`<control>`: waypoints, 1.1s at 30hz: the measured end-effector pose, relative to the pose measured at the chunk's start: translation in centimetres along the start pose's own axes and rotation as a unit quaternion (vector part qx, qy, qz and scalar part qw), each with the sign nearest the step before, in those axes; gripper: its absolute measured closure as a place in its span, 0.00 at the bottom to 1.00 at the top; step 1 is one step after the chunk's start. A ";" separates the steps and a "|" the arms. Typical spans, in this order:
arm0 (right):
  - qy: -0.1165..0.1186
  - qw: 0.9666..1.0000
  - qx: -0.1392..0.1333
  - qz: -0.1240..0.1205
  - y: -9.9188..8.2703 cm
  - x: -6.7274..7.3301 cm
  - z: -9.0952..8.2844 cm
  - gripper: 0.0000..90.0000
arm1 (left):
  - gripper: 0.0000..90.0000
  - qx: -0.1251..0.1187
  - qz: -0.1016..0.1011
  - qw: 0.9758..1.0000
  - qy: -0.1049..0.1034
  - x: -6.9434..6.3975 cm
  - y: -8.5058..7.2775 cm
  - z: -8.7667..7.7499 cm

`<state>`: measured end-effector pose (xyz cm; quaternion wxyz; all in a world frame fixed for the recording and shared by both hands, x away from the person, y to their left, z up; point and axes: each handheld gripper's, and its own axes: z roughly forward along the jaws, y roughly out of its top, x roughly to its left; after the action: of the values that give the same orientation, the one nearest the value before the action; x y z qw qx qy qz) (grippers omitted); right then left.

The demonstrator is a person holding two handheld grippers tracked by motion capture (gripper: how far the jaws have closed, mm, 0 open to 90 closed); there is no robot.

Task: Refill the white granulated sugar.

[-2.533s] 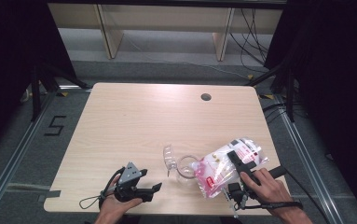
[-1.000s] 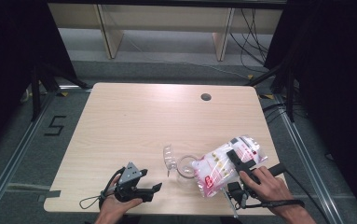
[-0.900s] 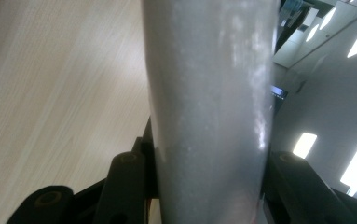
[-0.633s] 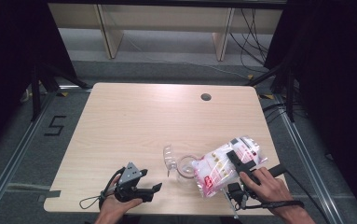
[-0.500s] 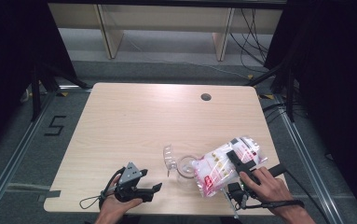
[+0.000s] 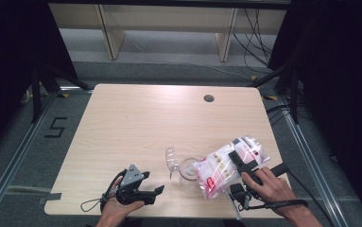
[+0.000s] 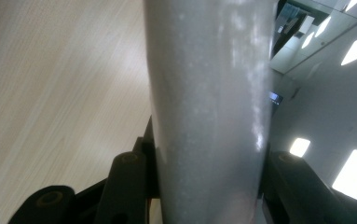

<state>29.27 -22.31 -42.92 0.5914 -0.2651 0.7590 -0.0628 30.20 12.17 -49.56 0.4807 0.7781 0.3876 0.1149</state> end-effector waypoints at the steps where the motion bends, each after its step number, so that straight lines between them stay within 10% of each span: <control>1: -0.001 1.000 -0.004 -0.010 0.0 -0.1 0.1 0.70 | 0.27 0.000 0.000 1.000 0.000 0.0 0.0 0.0; 33: 0.000 1.000 0.002 -0.007 -0.1 -0.1 0.0 0.71 | 0.27 0.002 0.010 1.000 0.001 0.1 0.1 -0.1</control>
<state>29.33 -22.37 -42.78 0.5917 -0.2693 0.7567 -0.0685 30.24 12.33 -49.44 0.4777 0.7827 0.3806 0.1193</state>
